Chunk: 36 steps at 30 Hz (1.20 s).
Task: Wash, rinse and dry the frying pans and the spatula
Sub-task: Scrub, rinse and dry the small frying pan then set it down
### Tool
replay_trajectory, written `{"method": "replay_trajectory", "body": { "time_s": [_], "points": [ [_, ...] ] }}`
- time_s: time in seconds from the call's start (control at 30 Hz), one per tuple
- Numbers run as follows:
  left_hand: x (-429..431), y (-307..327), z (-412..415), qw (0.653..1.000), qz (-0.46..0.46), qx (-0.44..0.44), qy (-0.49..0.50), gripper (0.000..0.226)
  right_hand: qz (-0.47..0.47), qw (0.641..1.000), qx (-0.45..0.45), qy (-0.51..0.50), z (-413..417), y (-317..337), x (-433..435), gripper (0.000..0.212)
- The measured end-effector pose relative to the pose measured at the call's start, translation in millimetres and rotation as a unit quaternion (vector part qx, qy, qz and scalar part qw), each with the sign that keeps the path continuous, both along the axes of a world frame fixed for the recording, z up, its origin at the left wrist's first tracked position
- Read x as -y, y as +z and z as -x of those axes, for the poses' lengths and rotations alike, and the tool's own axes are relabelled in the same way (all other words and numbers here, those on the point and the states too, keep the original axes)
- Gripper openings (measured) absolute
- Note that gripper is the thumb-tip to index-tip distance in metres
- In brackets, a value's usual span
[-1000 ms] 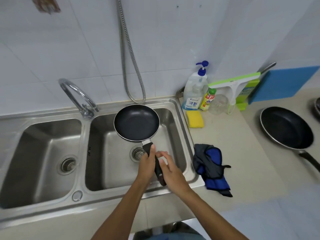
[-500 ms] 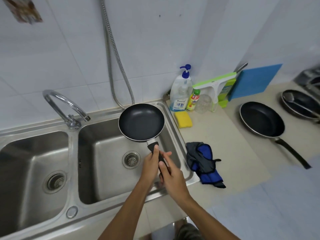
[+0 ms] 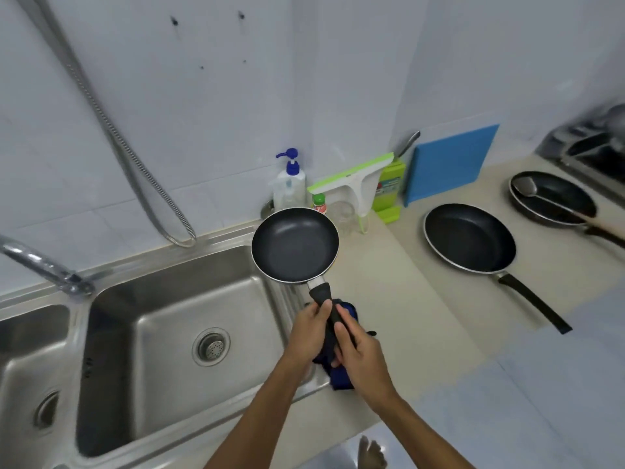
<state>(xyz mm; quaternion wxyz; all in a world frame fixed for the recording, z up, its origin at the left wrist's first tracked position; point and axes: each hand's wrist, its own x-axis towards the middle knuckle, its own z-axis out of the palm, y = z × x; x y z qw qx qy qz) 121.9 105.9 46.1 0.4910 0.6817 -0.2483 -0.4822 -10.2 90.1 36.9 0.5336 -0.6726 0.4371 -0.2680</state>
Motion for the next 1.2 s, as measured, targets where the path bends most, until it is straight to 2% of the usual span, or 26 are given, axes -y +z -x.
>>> {"method": "replay_trajectory", "body": {
  "time_s": [0.1,0.43,1.2],
  "points": [
    [29,-10,42,1.000,-0.019,0.017,-0.014,0.044,-0.019,1.000,-0.004,-0.004,44,-9,27,0.044],
    [86,-42,133,0.997,-0.051,0.020,-0.048,0.034,-0.045,0.998,-0.030,-0.020,136,-35,77,0.039],
    [103,-66,166,0.997,-0.076,-0.009,-0.012,0.025,-0.038,0.998,-0.048,0.006,168,-65,96,0.036]
  ]
}}
